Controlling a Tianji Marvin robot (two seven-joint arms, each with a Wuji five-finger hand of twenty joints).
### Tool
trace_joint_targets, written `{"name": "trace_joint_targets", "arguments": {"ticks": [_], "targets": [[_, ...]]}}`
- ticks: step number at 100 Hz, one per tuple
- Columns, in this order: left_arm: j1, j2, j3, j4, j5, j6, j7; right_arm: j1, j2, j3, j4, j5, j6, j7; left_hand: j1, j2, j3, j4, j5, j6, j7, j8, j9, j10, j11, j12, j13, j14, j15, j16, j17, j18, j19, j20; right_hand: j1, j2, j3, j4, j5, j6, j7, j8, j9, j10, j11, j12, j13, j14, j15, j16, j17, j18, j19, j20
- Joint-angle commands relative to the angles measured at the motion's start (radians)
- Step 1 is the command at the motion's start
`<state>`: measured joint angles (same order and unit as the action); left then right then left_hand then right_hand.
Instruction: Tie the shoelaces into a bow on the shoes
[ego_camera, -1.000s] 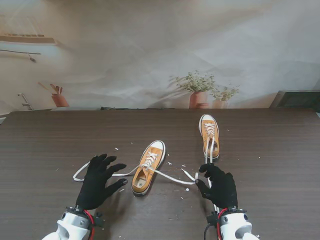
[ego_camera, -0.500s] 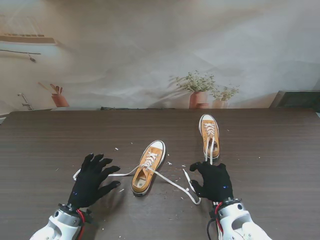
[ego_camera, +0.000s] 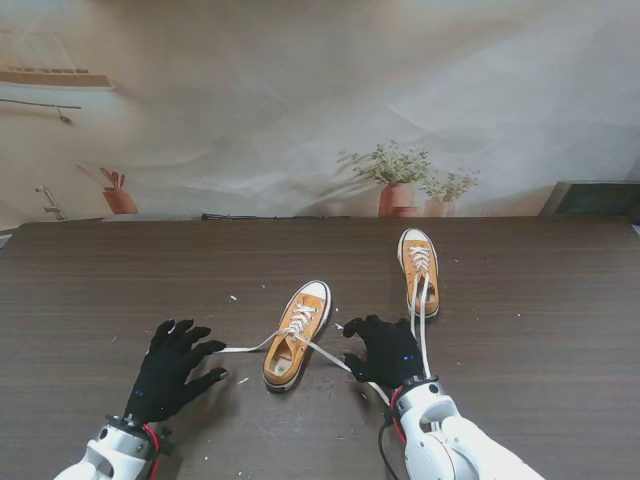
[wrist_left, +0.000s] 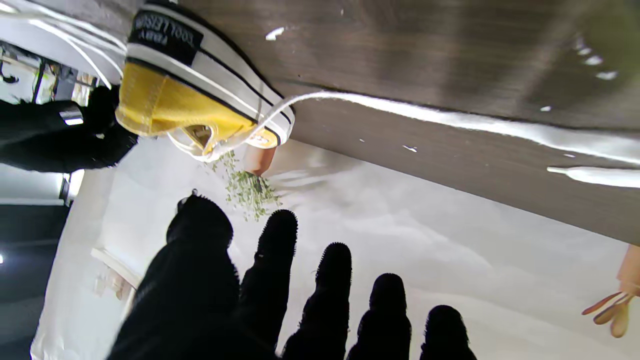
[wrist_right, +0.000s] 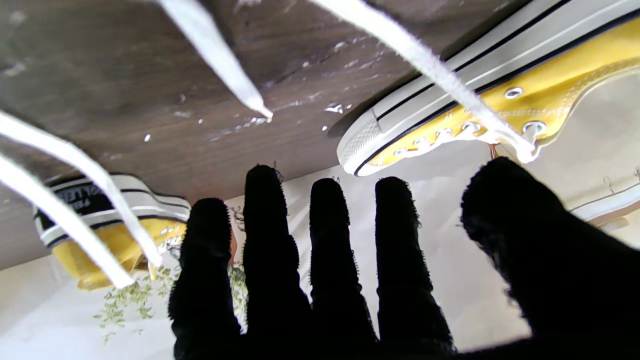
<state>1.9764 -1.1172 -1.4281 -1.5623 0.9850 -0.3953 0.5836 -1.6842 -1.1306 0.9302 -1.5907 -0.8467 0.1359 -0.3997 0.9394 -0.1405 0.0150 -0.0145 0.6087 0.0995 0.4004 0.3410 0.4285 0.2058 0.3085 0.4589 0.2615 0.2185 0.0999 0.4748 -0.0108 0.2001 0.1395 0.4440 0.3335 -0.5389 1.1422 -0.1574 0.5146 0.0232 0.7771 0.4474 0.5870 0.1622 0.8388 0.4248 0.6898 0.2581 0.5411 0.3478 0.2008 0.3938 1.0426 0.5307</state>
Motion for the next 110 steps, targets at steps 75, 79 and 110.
{"name": "trace_joint_targets", "arguments": {"ticks": [75, 79, 110], "targets": [[0.015, 0.001, -0.006, -0.006, 0.004, 0.002, 0.0, 0.17, -0.063, -0.204, 0.159, 0.184, 0.069, 0.059, -0.023, 0.008, -0.015, -0.003, 0.015, -0.052, 0.006, 0.02, -0.008, -0.009, 0.003, -0.019, -0.005, 0.003, 0.023, -0.027, -0.008, -0.005, -0.022, 0.019, -0.035, 0.019, -0.031, 0.034, 0.127, -0.007, 0.047, -0.004, -0.006, -0.002, 0.001, -0.014, -0.024, -0.012, -0.013, -0.011, -0.003, -0.023, -0.009, 0.005], [0.014, 0.001, -0.004, -0.003, 0.002, 0.0, 0.002, 0.171, -0.067, -0.207, 0.162, 0.196, 0.074, 0.058, -0.023, 0.009, -0.015, -0.003, 0.017, -0.052, 0.007, 0.02, -0.006, -0.008, 0.004, -0.018, -0.006, 0.004, 0.027, -0.026, -0.008, -0.005, -0.022, 0.019, -0.026, 0.005, -0.009, 0.02, 0.161, -0.012, 0.064, 0.013, 0.003, -0.004, 0.0, -0.014, -0.02, -0.013, -0.012, -0.012, -0.001, -0.023, -0.007, 0.005], [0.004, -0.004, 0.006, 0.006, -0.018, -0.015, 0.004, 0.151, -0.107, -0.203, 0.18, 0.276, 0.084, -0.02, -0.021, 0.021, -0.014, -0.003, 0.028, -0.05, 0.012, 0.022, -0.003, -0.005, 0.006, -0.018, -0.036, 0.005, 0.09, -0.026, -0.005, -0.003, -0.022, 0.02, 0.125, -0.172, 0.053, -0.154, 0.293, -0.092, 0.333, -0.056, 0.113, -0.012, 0.014, -0.01, 0.05, -0.019, 0.015, -0.006, 0.058, -0.009, 0.029, 0.004]]}}
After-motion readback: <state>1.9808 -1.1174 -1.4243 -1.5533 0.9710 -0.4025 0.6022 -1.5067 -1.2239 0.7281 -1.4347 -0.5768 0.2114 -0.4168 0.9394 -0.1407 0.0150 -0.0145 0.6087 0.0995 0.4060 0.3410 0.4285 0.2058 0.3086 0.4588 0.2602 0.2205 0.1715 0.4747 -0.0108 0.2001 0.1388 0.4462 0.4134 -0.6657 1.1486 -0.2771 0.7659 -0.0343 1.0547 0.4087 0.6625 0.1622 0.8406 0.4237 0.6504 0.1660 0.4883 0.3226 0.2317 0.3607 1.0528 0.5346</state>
